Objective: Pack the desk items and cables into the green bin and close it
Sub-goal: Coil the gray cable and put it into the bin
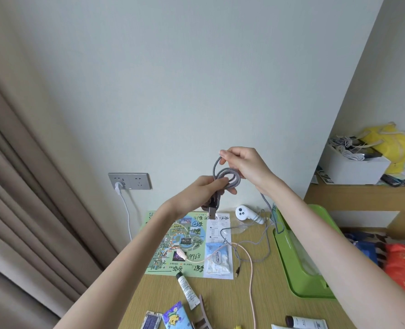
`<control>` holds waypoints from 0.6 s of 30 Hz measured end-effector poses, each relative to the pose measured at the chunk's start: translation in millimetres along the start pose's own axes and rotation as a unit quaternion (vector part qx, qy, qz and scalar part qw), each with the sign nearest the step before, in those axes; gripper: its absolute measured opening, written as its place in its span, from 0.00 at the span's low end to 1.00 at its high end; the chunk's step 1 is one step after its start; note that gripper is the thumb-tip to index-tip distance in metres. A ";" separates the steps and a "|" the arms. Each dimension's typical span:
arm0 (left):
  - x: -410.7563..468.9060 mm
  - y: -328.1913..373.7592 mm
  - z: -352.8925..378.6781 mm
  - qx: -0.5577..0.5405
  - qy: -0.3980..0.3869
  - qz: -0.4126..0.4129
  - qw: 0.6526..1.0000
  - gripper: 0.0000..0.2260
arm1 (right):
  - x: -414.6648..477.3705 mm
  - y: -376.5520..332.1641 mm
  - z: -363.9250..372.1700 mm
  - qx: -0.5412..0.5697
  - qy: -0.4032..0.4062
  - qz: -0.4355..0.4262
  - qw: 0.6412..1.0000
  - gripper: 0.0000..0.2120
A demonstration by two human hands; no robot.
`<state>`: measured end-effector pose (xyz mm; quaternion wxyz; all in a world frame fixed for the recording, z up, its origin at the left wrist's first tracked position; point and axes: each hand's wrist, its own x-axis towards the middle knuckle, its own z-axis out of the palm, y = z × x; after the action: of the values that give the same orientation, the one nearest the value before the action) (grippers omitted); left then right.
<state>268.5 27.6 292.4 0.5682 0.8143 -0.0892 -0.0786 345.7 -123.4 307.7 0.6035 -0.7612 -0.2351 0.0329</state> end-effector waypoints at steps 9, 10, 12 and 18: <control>11.4 6.8 -22.5 -0.158 0.212 0.027 0.964 0.17 | -14.2 36.1 1.7 0.145 -0.064 0.073 0.985 0.19; 11.9 6.2 -23.0 -0.168 0.212 0.023 0.962 0.17 | -14.8 35.8 4.3 0.149 -0.076 0.074 0.983 0.19; 12.8 5.2 -22.1 -0.187 0.204 0.016 0.961 0.17 | -15.6 33.1 10.6 0.148 -0.103 0.071 0.981 0.19; 11.8 4.1 -20.3 -0.204 0.145 0.015 0.968 0.18 | -19.6 23.6 26.0 0.094 -0.135 0.068 0.984 0.20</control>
<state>284.3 42.0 302.8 0.7305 0.6821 0.0000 0.0328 327.1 -111.4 274.1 0.6318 -0.7036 -0.2579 0.1983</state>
